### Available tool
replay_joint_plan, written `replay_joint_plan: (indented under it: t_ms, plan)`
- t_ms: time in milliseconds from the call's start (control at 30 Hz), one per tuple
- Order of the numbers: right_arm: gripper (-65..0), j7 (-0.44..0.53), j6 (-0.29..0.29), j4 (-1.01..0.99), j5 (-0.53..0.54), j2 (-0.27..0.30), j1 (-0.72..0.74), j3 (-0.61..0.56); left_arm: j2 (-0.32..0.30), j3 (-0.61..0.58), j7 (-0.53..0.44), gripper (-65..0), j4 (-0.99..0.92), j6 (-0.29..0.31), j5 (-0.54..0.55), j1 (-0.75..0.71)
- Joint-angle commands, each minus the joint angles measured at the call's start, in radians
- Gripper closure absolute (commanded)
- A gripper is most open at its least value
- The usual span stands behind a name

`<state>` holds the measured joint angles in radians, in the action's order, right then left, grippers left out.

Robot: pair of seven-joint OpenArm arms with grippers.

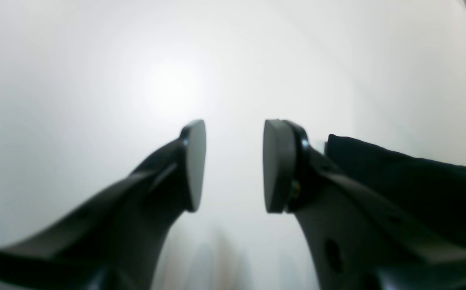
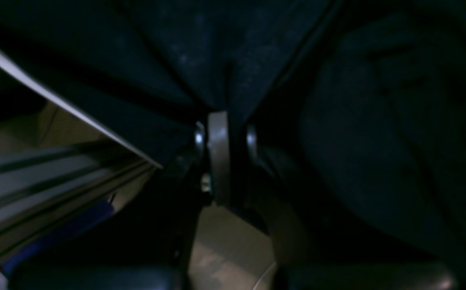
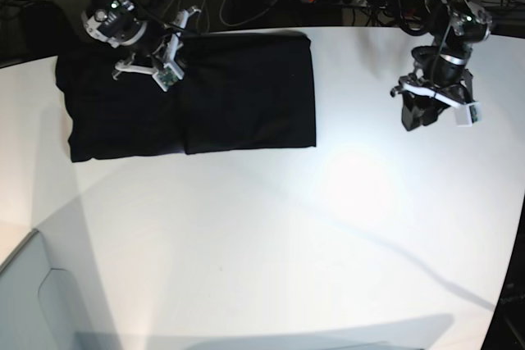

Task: Fold the T-shirt properly
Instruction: 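Move the right gripper to the strip end and grasp it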

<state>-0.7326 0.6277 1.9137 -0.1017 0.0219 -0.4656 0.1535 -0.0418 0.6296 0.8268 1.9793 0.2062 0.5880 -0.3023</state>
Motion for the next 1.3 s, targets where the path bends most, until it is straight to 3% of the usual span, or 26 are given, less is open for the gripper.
replay_joint_plan:
  t_ms: [0, 400, 633, 700, 867, 967, 1100, 1267]
  plan:
    - [-0.1, 0.017, 0.024, 0.039, 0.015, 0.002, -0.015, -0.001, -0.007, 0.003, -0.022, -23.0, 0.013, 0.005, 0.011, -0.002]
    - [-0.1, 0.017, 0.024, 0.099, 0.009, 0.008, -0.080, -0.042, -0.010, 0.003, -0.024, -23.0, -0.044, 0.005, 0.011, -0.002]
    - [-1.4, 0.015, 0.024, 0.097, 0.007, 0.054, -0.071, -0.044, -0.010, 0.003, -0.024, -23.0, -0.041, 0.005, 0.017, -0.002]
    - [-7.4, 0.015, 0.024, 0.097, 0.007, 0.059, -0.069, -0.044, -0.010, 0.003, -0.022, -23.0, -0.041, 0.005, 0.019, -0.002]
    - [-36.4, 0.015, 0.024, 0.099, 0.009, 0.079, -0.069, -0.044, -0.010, 0.003, -0.022, -23.0, -0.039, 0.005, 0.020, -0.002]
    - [-48.6, 0.015, 0.024, 0.111, 0.012, 0.079, -0.072, -0.036, -0.011, 0.003, -0.022, -23.0, -0.039, 0.005, 0.020, -0.002]
    - [-51.1, 0.015, 0.024, 0.137, 0.009, 0.079, -0.072, -0.018, -0.011, 0.003, -0.024, -23.0, -0.031, 0.005, 0.020, -0.015]
    - [-51.1, 0.015, 0.022, 0.151, 0.010, 0.040, -0.032, 0.126, -0.011, 0.006, -0.024, -23.0, -0.030, 0.005, 0.020, -0.016]
